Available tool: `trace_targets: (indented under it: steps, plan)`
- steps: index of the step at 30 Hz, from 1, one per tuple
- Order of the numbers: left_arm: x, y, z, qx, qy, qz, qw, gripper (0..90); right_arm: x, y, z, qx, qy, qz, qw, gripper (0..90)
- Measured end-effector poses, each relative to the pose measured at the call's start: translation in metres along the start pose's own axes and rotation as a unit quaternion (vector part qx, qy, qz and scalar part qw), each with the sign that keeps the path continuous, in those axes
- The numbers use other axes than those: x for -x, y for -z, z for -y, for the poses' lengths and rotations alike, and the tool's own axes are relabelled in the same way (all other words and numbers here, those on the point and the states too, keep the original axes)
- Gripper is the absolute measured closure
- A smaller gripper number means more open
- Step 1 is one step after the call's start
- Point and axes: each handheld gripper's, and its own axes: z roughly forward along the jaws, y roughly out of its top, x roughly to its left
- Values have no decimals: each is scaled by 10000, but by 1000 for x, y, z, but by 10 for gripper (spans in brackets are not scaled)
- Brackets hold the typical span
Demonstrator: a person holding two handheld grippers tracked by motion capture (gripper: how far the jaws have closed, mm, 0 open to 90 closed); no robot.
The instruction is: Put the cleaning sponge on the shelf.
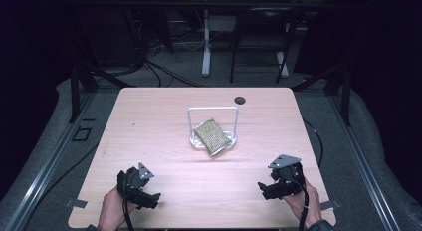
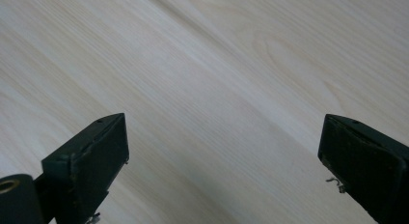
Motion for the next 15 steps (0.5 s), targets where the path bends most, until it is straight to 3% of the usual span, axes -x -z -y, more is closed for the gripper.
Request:
trace_targets:
  steps: [6, 15]
  plan:
    - [2, -1, -2, 0, -27, 18, 10000, 0, 9, -4, 15, -161, -227, 18, 9996, 36]
    - [1, -2, -2, 3, -25, 49, 10000, 0, 12, -7, 17, -238, -185, 98, 9995, 42]
